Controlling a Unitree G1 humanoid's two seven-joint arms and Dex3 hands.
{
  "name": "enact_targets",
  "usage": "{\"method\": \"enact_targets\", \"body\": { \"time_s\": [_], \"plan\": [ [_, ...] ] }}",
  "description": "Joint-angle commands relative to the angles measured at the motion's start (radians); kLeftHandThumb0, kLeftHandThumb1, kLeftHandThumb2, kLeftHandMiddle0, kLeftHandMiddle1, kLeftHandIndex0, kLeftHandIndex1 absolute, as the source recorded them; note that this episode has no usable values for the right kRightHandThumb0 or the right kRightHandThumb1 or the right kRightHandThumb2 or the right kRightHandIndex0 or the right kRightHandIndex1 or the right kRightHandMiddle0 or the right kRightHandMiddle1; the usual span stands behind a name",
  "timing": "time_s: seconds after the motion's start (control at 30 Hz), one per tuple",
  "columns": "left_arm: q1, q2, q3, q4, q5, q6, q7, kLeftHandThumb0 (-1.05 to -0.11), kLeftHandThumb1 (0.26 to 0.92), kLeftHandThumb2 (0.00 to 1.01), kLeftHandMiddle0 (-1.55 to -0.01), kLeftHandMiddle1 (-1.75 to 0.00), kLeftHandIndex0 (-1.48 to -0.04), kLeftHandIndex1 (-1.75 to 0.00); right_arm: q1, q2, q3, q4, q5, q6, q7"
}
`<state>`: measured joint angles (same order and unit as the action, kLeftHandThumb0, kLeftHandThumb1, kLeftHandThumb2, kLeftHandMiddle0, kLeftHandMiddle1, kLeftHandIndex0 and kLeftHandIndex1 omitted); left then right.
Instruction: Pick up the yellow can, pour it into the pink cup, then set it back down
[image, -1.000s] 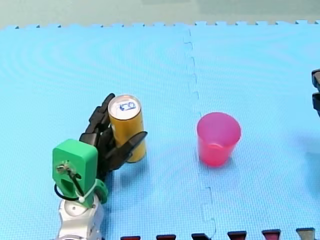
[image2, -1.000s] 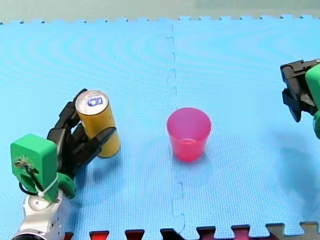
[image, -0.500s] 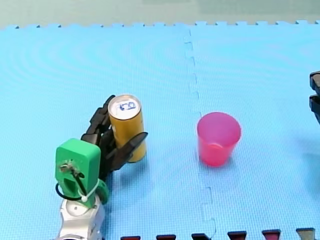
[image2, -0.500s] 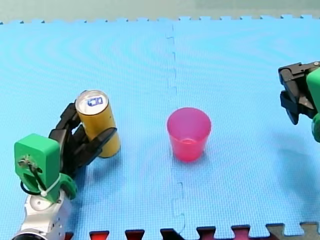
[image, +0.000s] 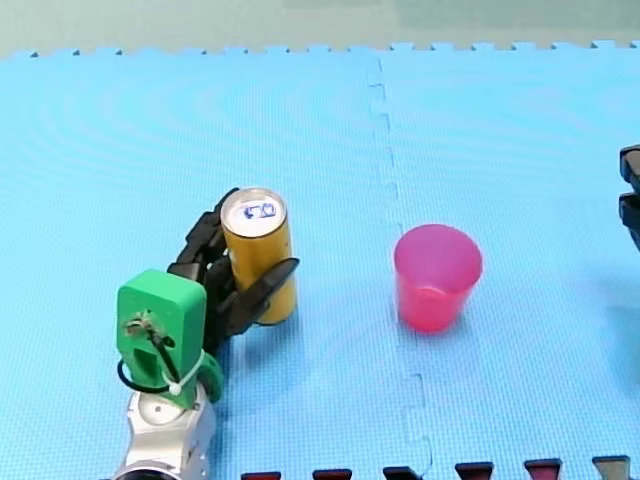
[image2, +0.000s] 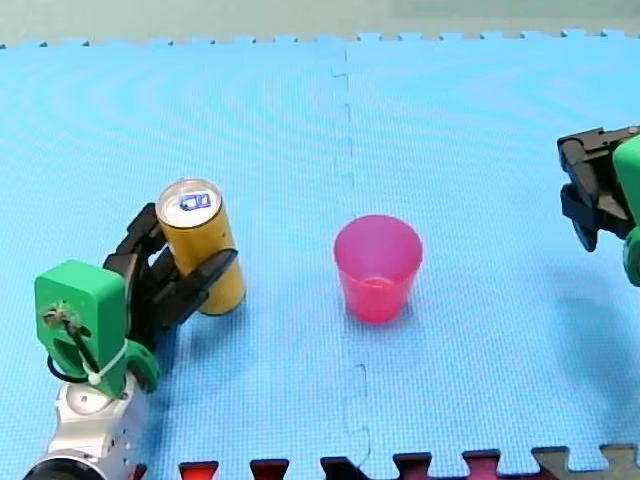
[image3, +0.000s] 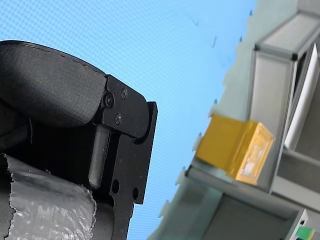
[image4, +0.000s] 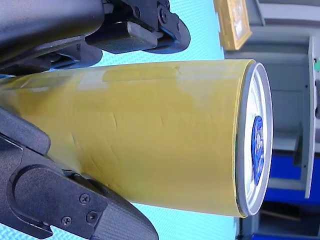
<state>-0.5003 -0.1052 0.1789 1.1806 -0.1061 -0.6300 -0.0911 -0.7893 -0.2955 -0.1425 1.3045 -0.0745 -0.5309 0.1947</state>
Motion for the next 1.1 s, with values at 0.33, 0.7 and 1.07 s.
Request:
{"method": "enact_targets", "body": {
  "time_s": [0.33, 0.7, 1.07],
  "plan": [
    [-0.054, -0.038, 0.075, 0.015, -0.052, 0.021, 0.124, -0.406, 0.831, 0.01, -1.19, -0.10, -1.14, -0.08, -0.005, -0.004, -0.002, 0.004, 0.001, 0.000, -0.003],
    [-0.050, -0.034, 0.044, 0.004, 0.015, -0.006, 0.232, -0.360, 0.834, 0.00, -1.28, -0.06, -1.19, -0.03, -0.008, -0.005, 0.002, 0.004, -0.007, -0.004, -0.003],
    [-0.055, -0.012, 0.040, -0.007, 0.027, 0.013, 0.274, -0.361, 0.818, 0.00, -1.30, -0.03, -1.21, -0.01, -0.006, 0.002, 0.007, 0.004, -0.013, -0.009, -0.013]
  ]
}}
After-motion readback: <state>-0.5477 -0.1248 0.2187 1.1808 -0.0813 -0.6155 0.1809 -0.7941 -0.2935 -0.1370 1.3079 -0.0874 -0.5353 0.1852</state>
